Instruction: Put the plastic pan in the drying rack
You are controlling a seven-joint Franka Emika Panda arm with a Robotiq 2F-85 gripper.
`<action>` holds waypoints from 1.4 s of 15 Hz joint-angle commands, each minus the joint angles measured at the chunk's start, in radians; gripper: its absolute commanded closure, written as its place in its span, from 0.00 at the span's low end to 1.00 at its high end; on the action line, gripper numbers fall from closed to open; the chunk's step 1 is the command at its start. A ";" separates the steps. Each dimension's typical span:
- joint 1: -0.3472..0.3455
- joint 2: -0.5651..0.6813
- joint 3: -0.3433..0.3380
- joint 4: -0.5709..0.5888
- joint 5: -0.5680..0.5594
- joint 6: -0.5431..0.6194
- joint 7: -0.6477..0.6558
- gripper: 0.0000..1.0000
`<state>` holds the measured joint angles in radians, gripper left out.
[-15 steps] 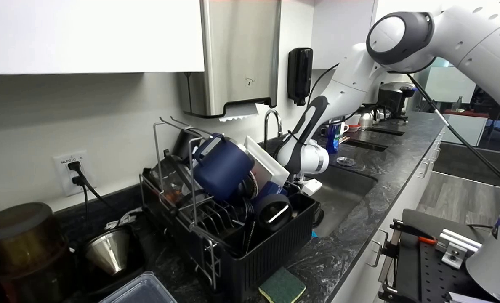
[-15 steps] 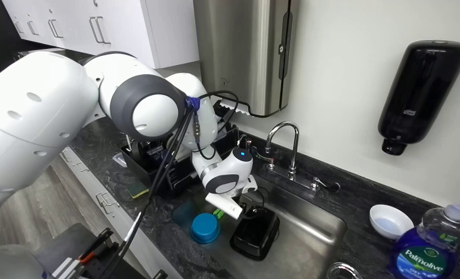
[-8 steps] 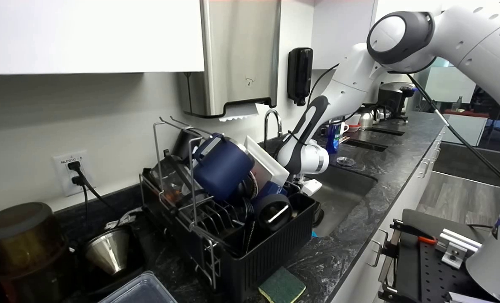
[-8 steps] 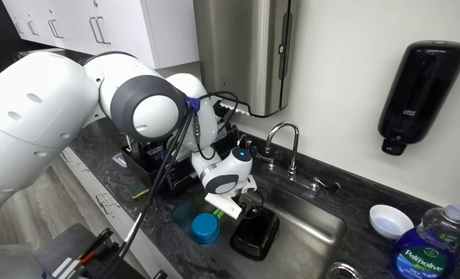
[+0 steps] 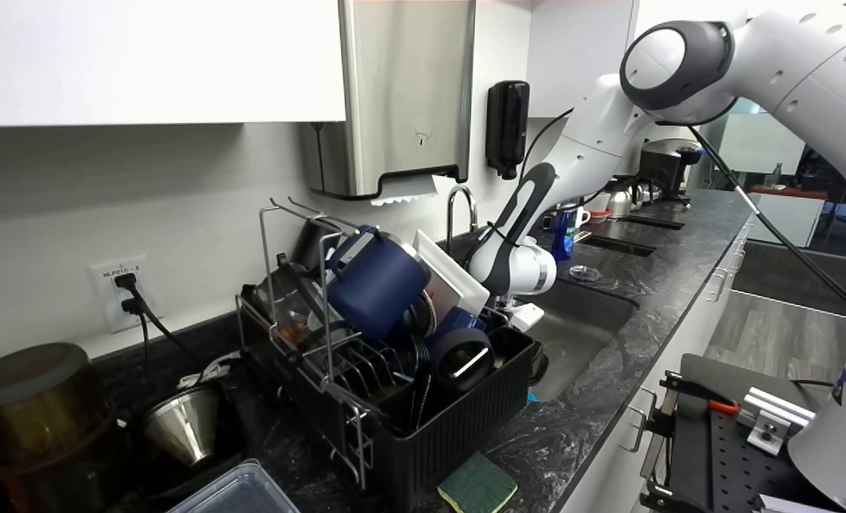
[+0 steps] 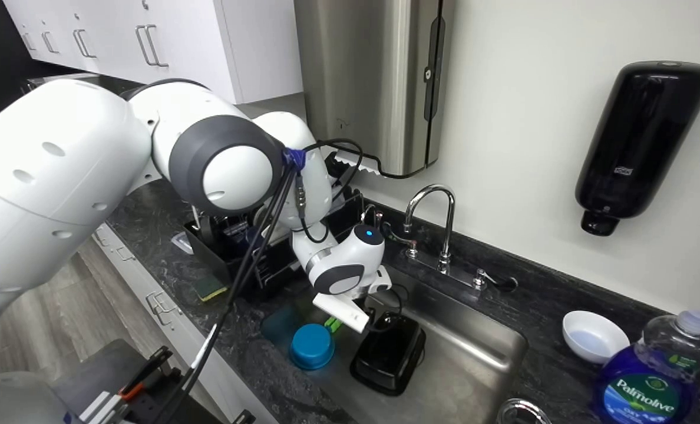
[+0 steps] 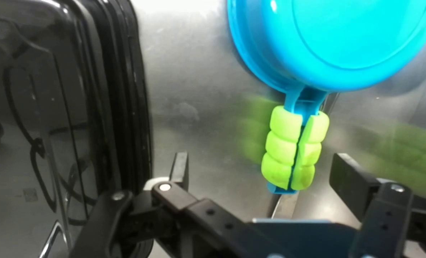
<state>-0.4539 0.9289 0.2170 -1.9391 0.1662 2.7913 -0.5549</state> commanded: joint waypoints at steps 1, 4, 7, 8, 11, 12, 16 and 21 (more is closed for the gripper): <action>-0.009 0.024 0.011 0.023 -0.024 -0.013 0.018 0.00; -0.012 0.032 0.019 0.027 -0.022 -0.013 0.019 0.00; -0.014 0.034 0.030 0.025 -0.019 -0.008 0.020 0.00; -0.014 0.034 0.033 0.025 -0.019 -0.008 0.021 0.00; -0.007 0.035 0.039 0.025 -0.019 -0.010 0.030 0.00; -0.006 0.037 0.041 0.025 -0.020 -0.008 0.031 0.00; 0.014 0.044 0.037 0.024 -0.025 0.004 0.050 0.00; 0.029 0.062 0.031 0.025 -0.034 0.016 0.065 0.09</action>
<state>-0.4314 0.9778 0.2533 -1.9234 0.1552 2.7938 -0.5178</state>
